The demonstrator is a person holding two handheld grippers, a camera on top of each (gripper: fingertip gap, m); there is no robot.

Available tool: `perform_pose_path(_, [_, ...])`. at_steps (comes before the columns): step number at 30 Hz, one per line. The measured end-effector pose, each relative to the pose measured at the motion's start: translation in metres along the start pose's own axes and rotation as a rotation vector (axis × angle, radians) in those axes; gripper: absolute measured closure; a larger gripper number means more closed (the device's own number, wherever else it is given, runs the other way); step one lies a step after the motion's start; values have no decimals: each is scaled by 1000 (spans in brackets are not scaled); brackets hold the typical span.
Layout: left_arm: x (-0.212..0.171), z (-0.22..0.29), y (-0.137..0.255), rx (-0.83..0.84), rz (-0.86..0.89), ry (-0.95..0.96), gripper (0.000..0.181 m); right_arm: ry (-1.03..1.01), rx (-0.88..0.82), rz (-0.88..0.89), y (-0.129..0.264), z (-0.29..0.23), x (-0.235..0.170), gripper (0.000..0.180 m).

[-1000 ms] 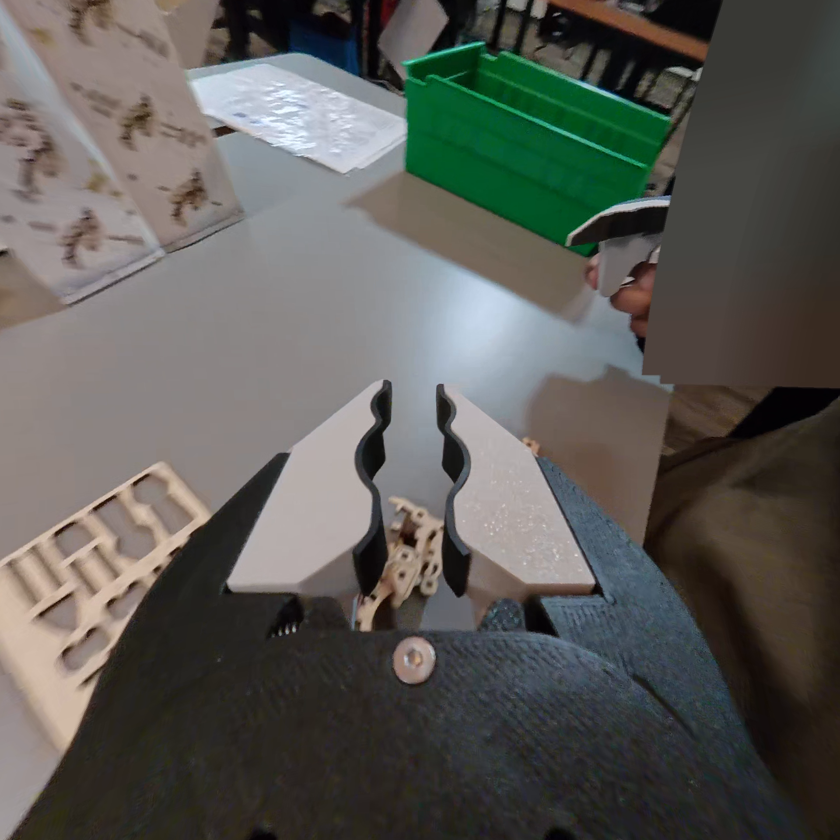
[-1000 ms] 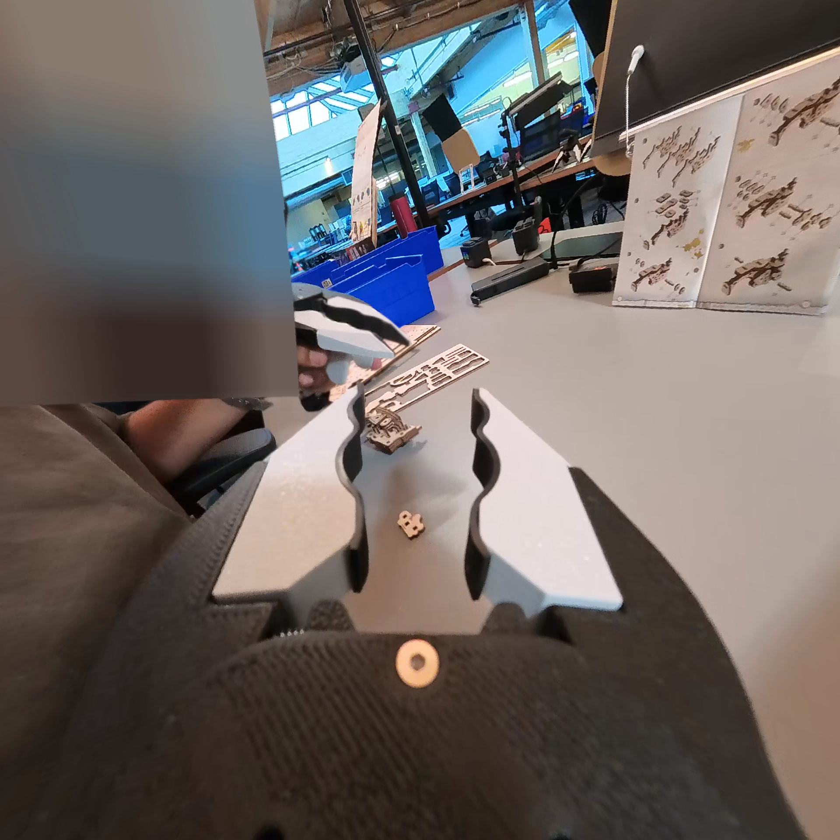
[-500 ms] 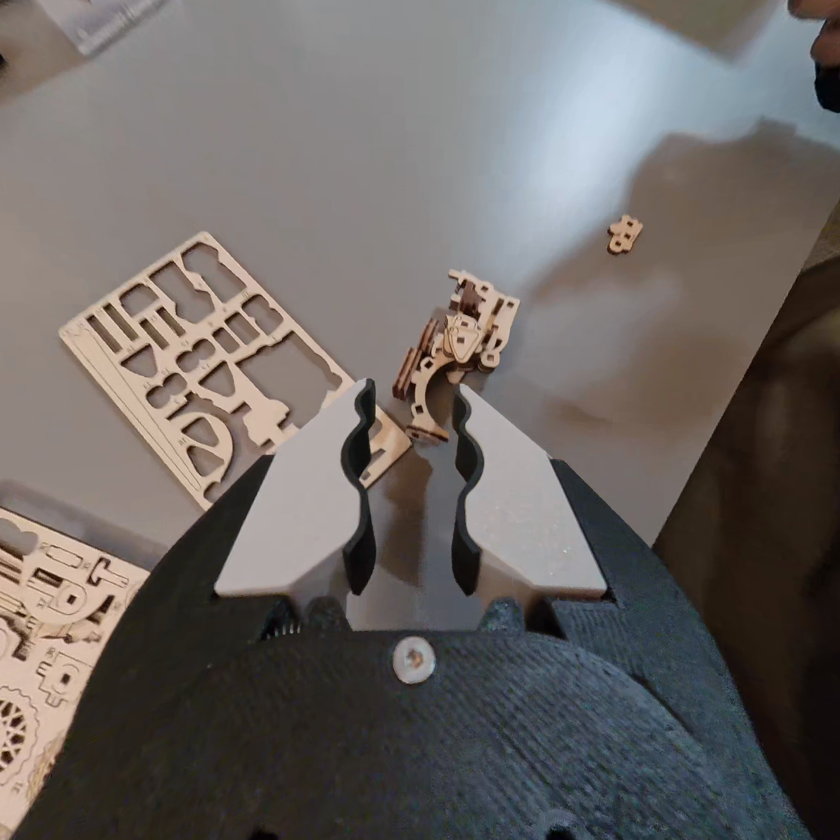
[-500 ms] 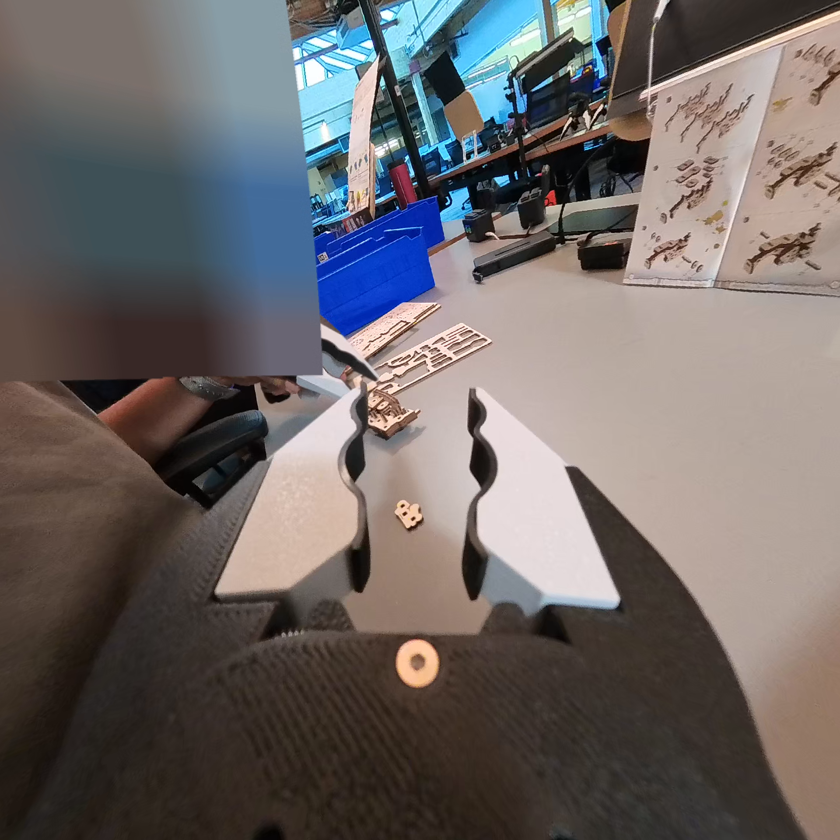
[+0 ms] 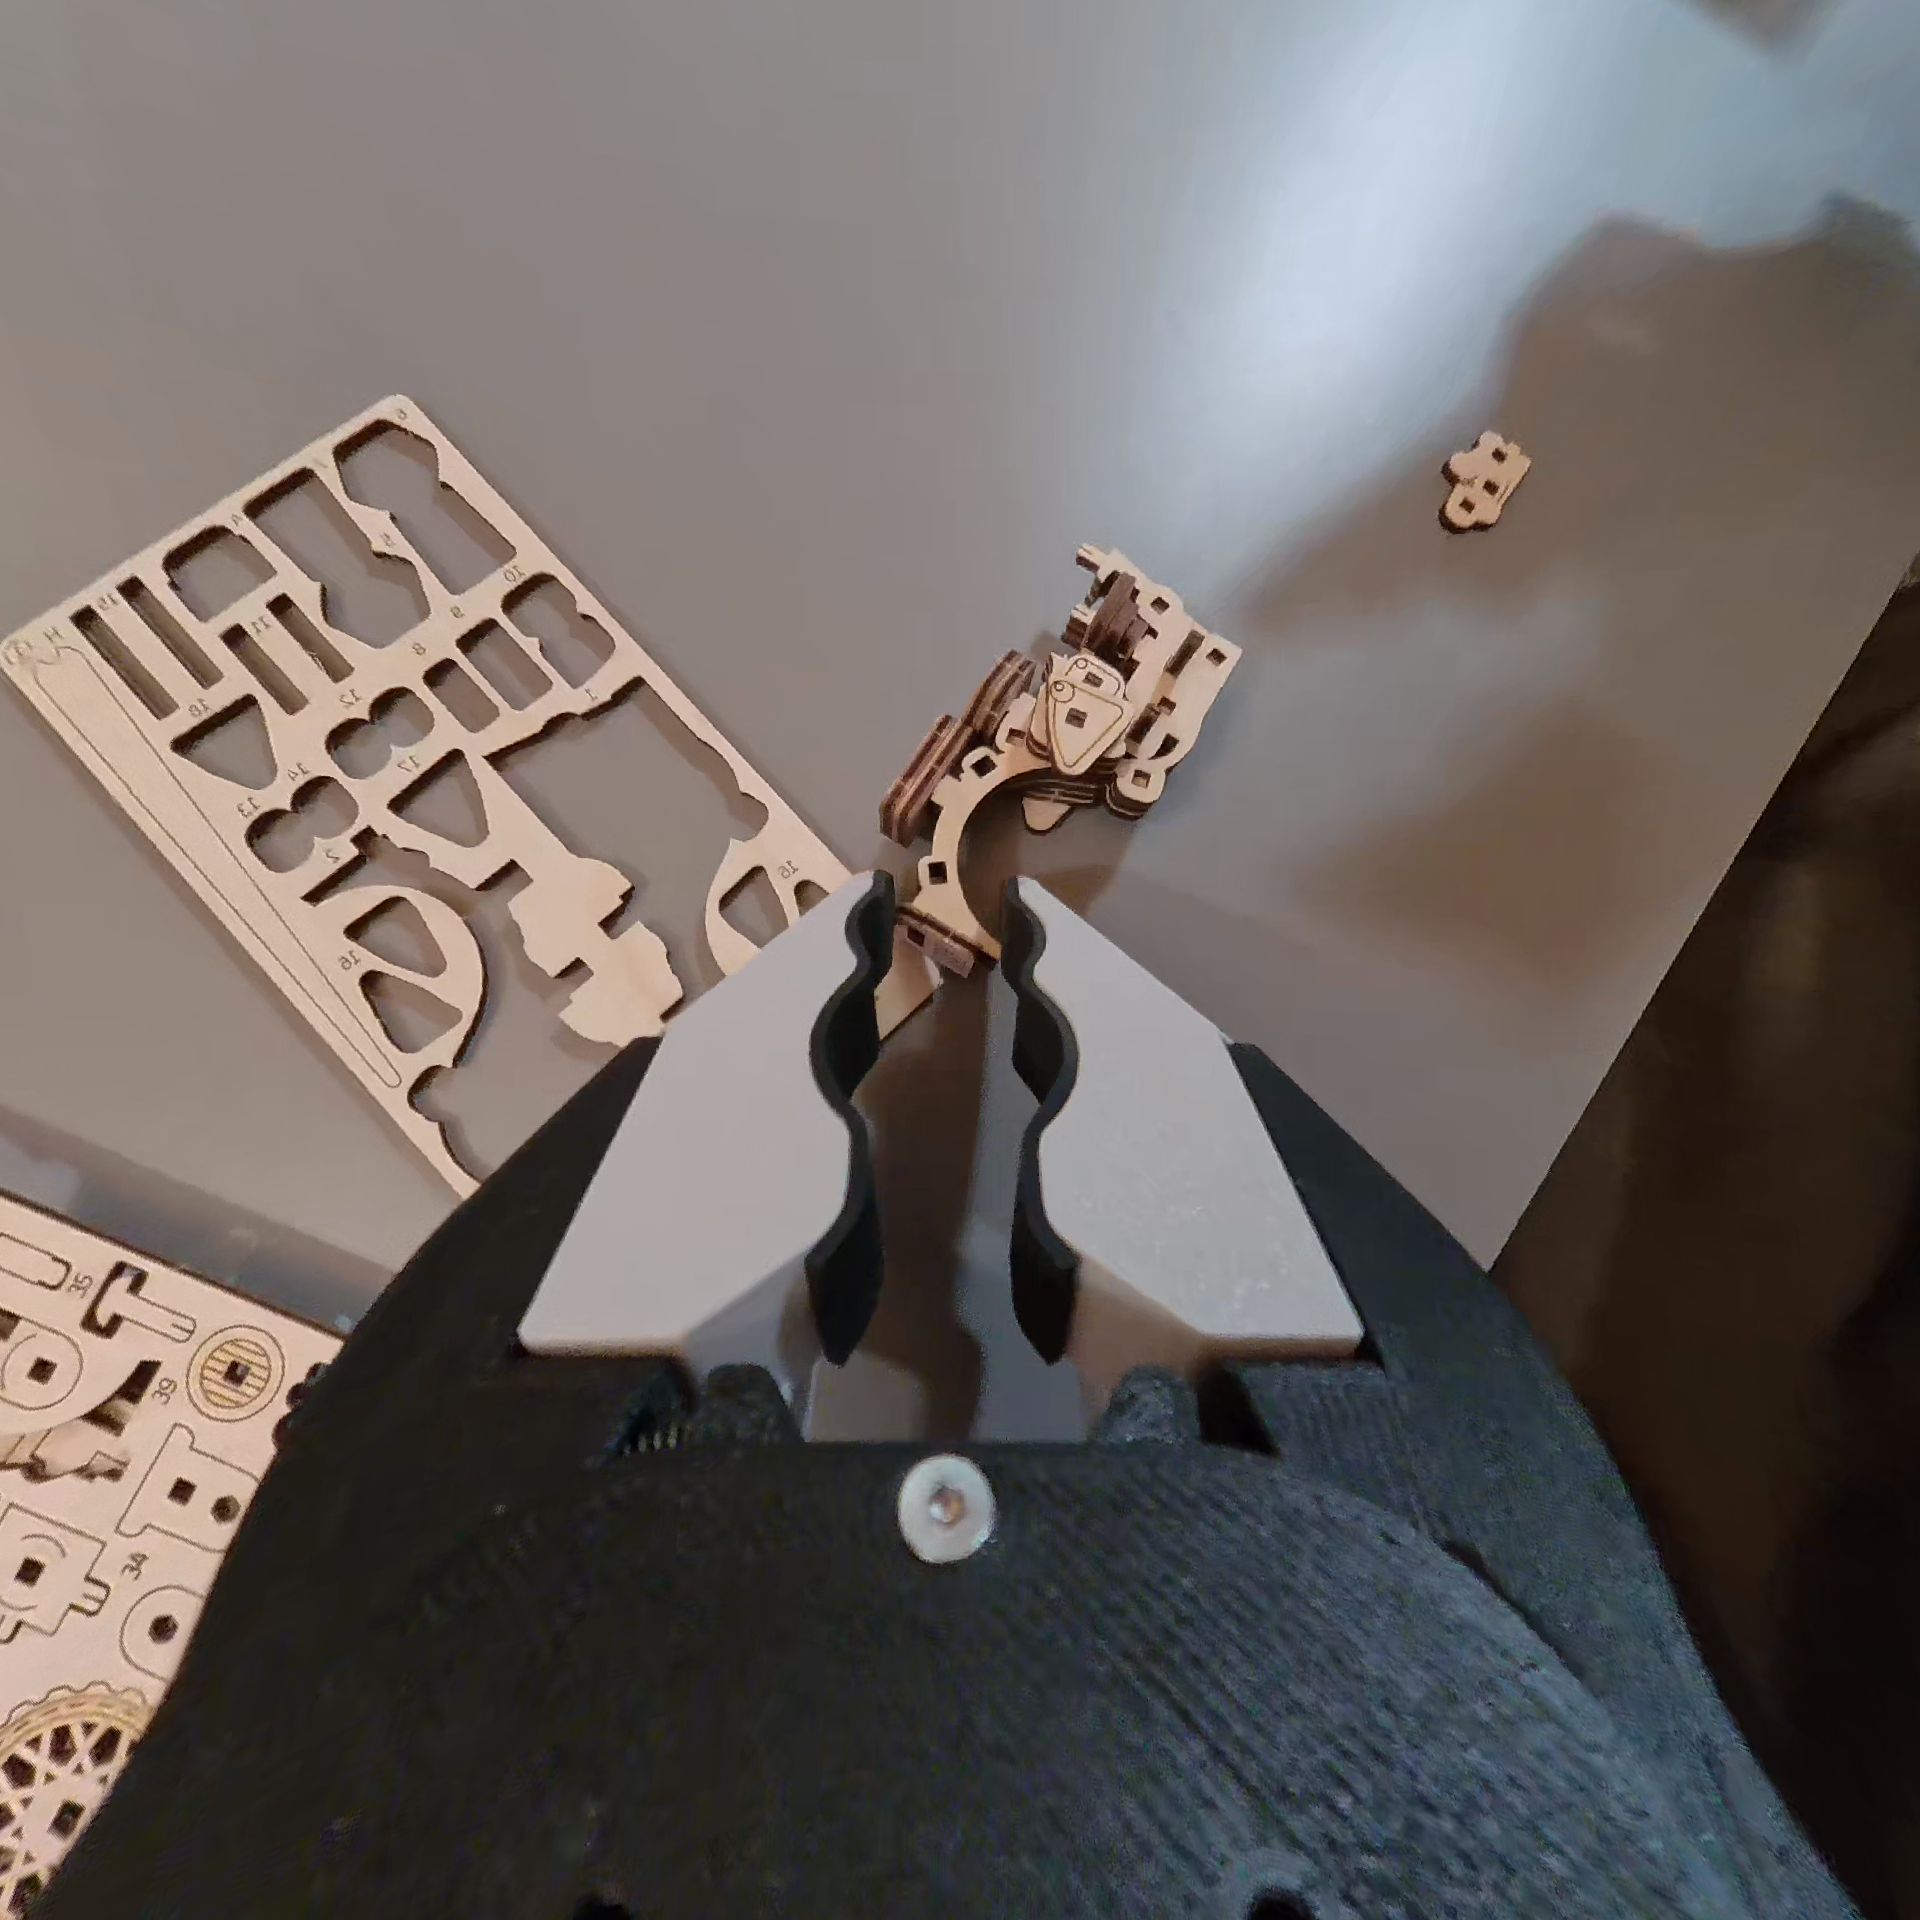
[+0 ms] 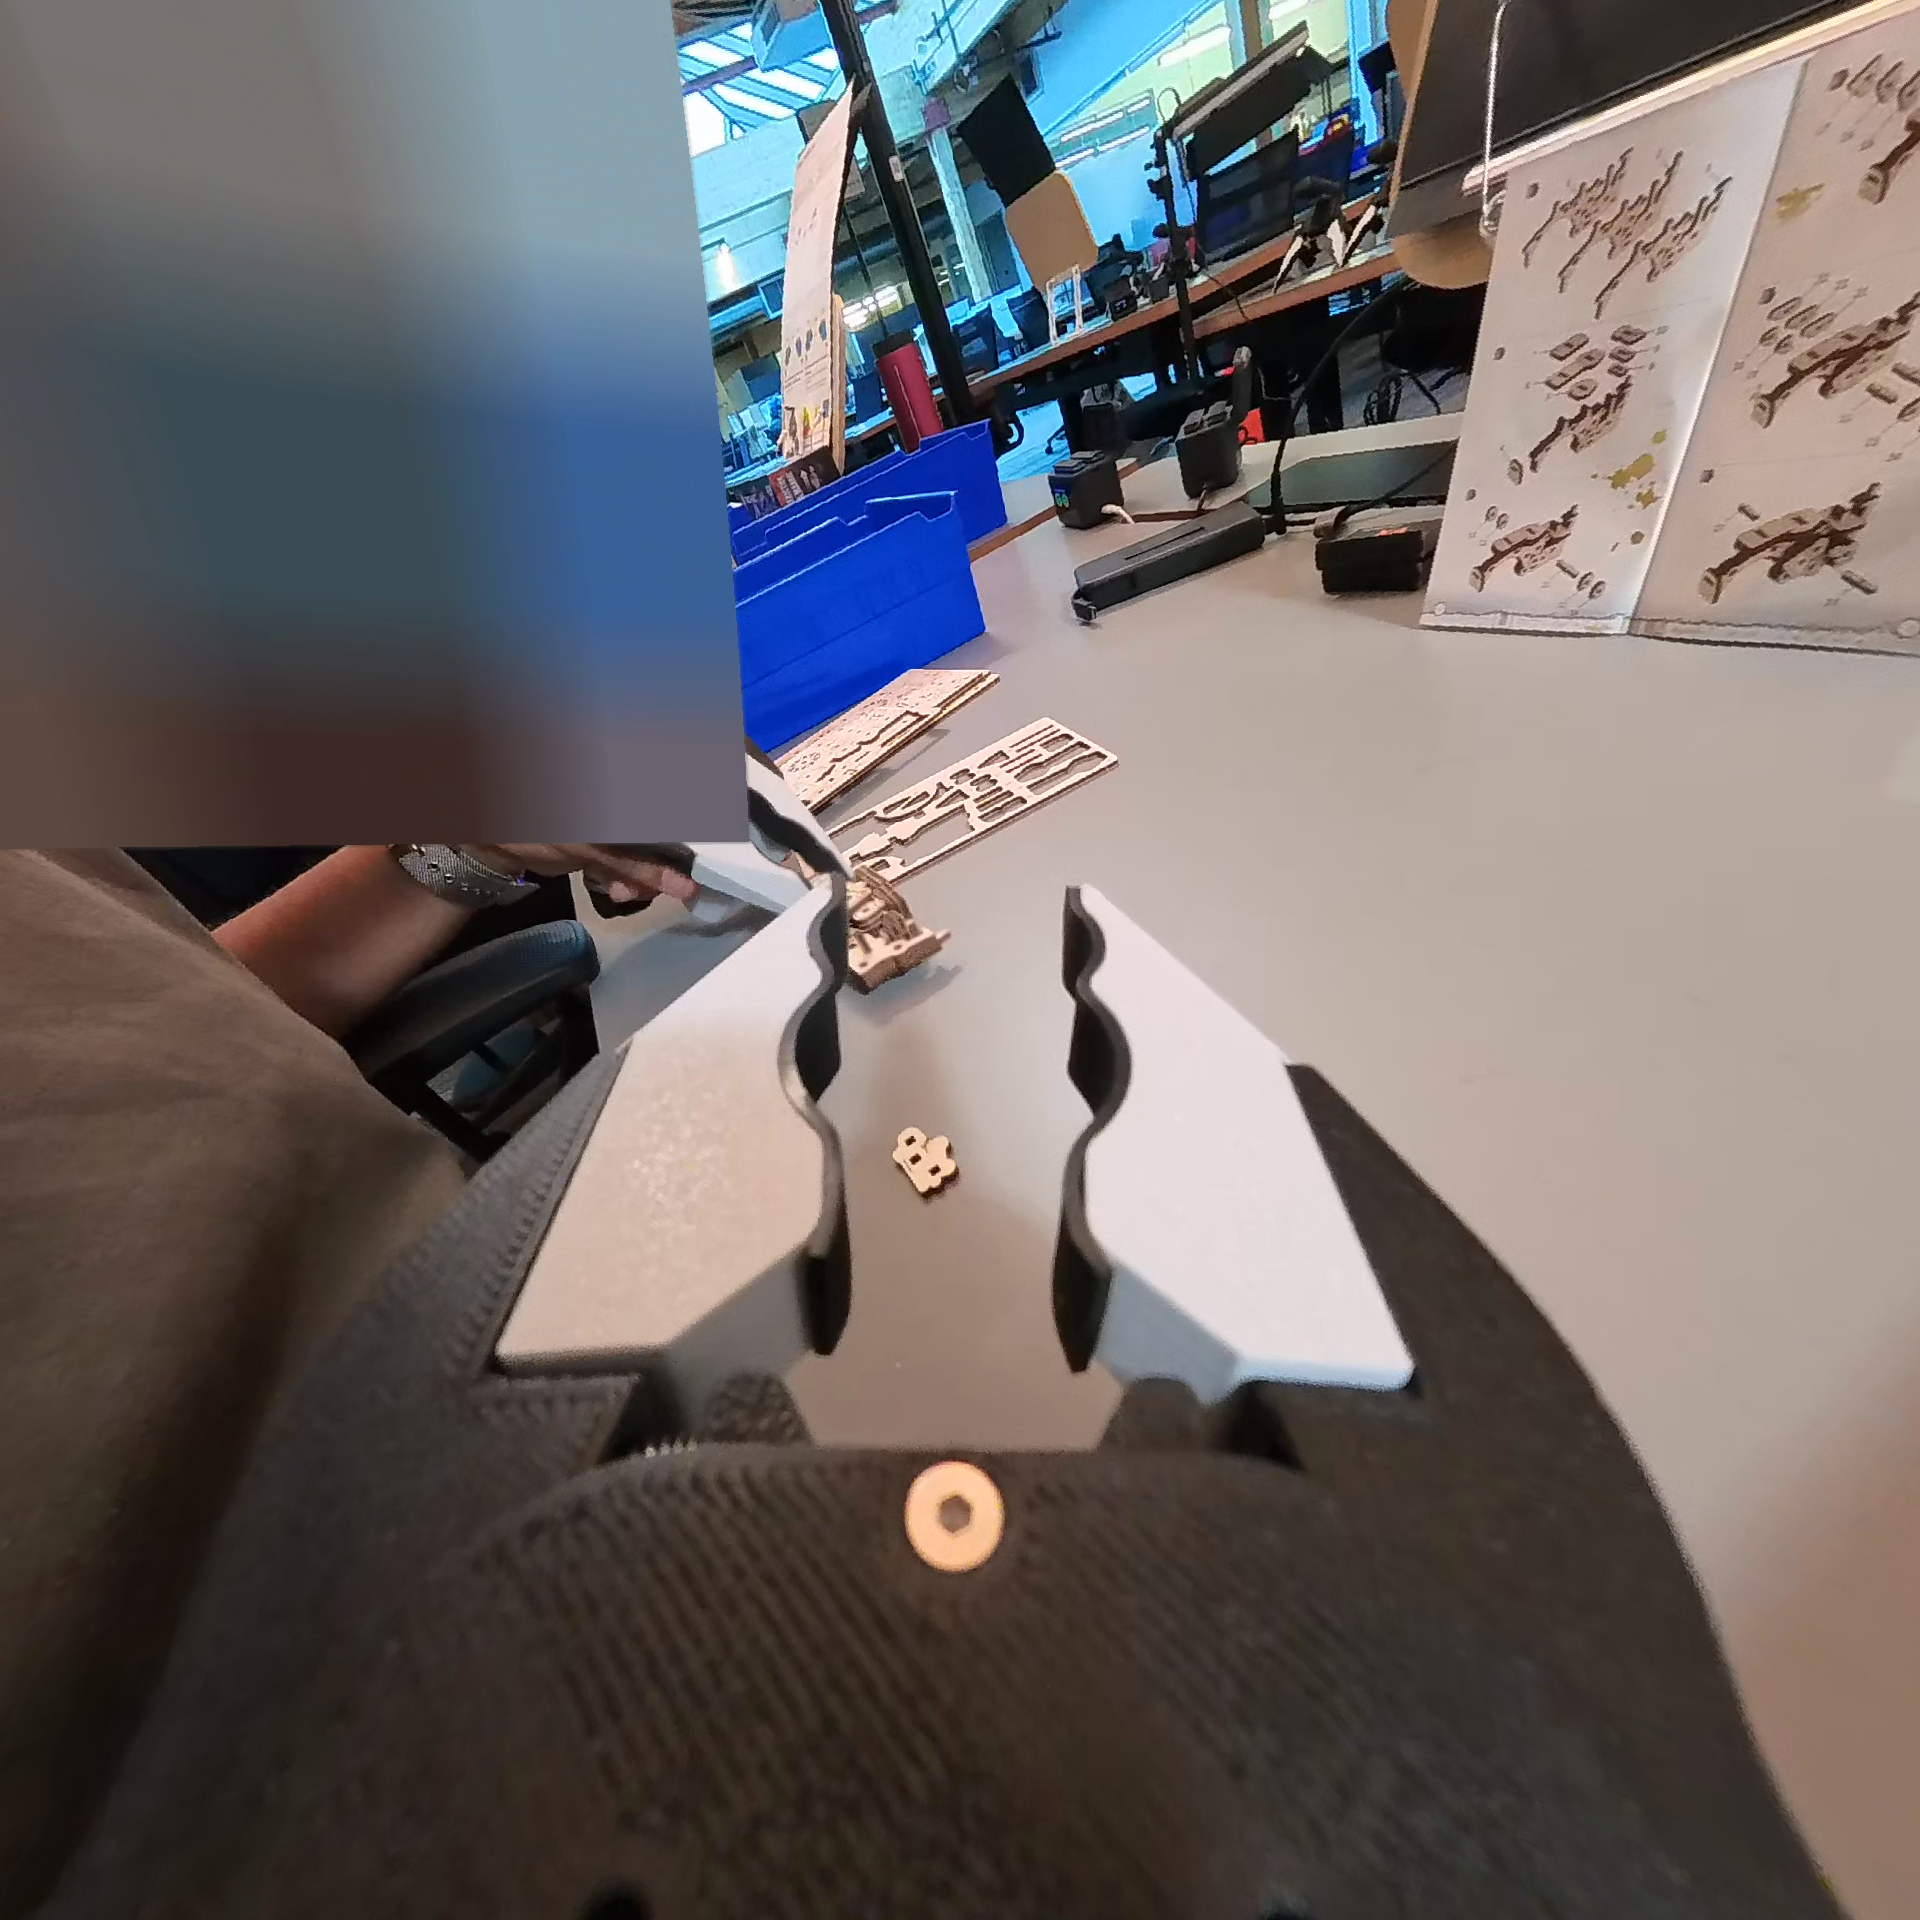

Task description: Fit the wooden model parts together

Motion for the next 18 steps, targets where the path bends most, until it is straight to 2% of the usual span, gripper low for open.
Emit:
perform_pose_path(10, [30,9,8,78,208,-169,164,-73,29,-103,-9,-1,-16,139])
perform_pose_path(18, [44,25,11,131,341,-340,163,-68,48,-69,-11,-9,-13,145])
Point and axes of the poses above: each gripper's, where its closed fingertips meet, y back along the fingers, x out of its top, z = x × y across the jaws, the point moved 4 cm from there along y, back along the fingers, and after that the axes turned 3 degrees about x, right-handed, at the moved point
